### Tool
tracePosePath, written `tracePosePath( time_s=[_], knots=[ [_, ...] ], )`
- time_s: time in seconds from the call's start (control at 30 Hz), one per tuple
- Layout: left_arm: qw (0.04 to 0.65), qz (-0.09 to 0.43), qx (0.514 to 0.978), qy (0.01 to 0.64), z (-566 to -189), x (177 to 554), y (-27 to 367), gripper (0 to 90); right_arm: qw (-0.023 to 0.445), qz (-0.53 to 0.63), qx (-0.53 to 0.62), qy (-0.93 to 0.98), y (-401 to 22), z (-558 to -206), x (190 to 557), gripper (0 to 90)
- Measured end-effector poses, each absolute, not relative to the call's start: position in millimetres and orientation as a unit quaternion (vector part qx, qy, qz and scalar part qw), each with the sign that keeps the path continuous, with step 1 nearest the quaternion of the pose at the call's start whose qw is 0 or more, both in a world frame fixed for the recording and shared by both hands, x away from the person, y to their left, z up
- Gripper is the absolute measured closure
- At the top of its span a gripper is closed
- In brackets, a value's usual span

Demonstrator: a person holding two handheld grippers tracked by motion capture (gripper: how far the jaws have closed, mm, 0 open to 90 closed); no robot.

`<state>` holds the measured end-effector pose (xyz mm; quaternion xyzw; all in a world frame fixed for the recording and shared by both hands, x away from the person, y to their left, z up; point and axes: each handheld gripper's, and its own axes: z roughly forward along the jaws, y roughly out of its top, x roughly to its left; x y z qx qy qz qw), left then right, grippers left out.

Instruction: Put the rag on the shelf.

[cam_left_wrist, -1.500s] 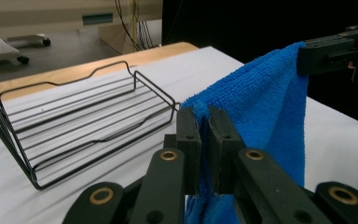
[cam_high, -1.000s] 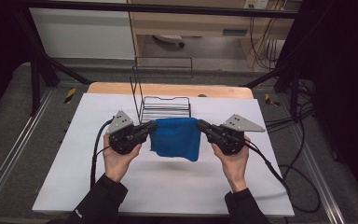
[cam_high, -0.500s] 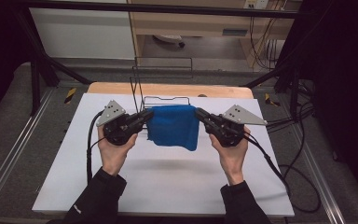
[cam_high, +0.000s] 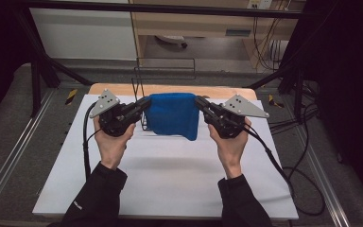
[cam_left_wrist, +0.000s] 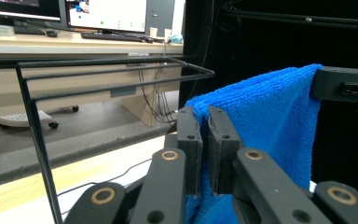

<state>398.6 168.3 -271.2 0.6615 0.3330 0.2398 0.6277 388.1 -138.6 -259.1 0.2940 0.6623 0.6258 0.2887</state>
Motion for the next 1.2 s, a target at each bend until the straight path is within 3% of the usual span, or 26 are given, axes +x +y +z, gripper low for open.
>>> tracePosePath(
  time_s=[1.2],
  knots=[
    [0.660,0.282,0.622,0.313,-205,421,174,85.1,0.329,0.653,0.278,0.622,-127,-203,413,86.6]
  ],
)
